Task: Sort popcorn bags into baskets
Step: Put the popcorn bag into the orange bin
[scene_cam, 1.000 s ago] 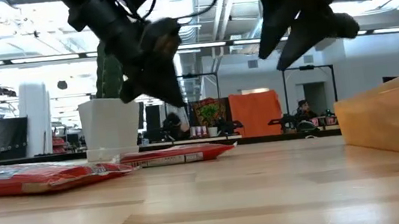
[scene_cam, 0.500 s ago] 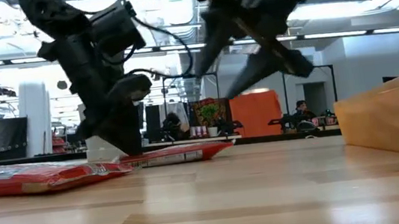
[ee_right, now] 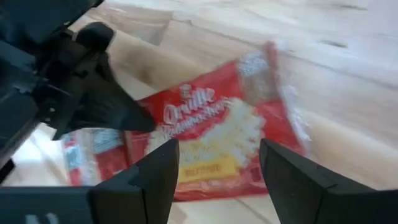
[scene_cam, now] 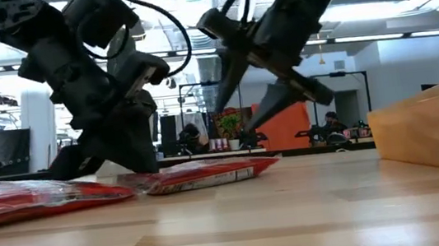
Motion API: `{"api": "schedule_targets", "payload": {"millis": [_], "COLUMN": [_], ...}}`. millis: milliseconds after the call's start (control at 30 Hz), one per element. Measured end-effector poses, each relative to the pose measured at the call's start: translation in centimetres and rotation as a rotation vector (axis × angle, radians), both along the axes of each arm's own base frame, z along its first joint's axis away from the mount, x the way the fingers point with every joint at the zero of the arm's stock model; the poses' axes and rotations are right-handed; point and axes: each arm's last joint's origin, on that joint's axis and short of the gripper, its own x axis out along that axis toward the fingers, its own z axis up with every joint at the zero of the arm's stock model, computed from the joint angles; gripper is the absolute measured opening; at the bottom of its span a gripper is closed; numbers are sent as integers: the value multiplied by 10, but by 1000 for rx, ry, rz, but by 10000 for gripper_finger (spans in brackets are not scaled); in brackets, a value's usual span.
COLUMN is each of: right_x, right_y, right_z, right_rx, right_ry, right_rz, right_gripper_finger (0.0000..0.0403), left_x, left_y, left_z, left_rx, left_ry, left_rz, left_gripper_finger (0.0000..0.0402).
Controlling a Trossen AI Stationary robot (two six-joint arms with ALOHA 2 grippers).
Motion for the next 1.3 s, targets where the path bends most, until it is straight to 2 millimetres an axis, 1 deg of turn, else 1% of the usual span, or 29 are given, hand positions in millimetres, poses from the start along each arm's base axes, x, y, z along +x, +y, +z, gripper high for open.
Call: {"api": "schedule_targets", "payload": {"millis": [100, 167, 267, 367, 467, 600, 700, 800, 867, 933, 967, 1033, 1133, 1300], "right_x": [0, -1, -6, -13, -22, -37, -45, -50, -51, -53, -52, -53, -53, -54], "right_y": [-1, 0, 4, 12, 23, 35, 41, 44, 46, 47, 48, 48, 50, 49], "right_z": [2, 8, 19, 33, 47, 61, 67, 69, 70, 69, 69, 66, 65, 64], "right_rx": [0, -1, -3, -2, 5, -9, -23, -32, -36, -37, -34, -30, -30, -36], "right_ry": [-8, -23, -39, -58, -84, -95, -95, -86, -85, -77, -79, -61, -56, -40], "right_rz": [5, 24, 59, 90, 123, 125, 114, 110, 113, 115, 112, 103, 106, 106], "right_gripper_finger": [244, 244, 244, 244, 244, 244, 244, 244, 244, 244, 244, 244, 244, 244], "left_x": [3, 5, 6, 6, 6, 8, 14, 20, 32, 36, 41, 48, 57, 58], "left_y": [2, 5, 11, 19, 27, 32, 33, 33, 32, 32, 31, 31, 32, 40], "left_z": [11, 25, 44, 50, 46, 43, 52, 53, 52, 47, 45, 38, 33, 16], "left_rx": [27, 59, 157, 264, 354, 467, 543, 608, 630, 637, 637, 645, 645, 606], "left_ry": [-67, -127, -209, -236, -206, -191, -209, -166, -167, -130, -128, -107, -85, 44], "left_rz": [-4, -20, -52, -95, -147, -190, -212, -269, -302, -346, -368, -392, -404, -452], "left_gripper_finger": [0, 0, 0, 0, 0, 0, 0, 0, 0, 0, 0, 0, 0, 0]}}
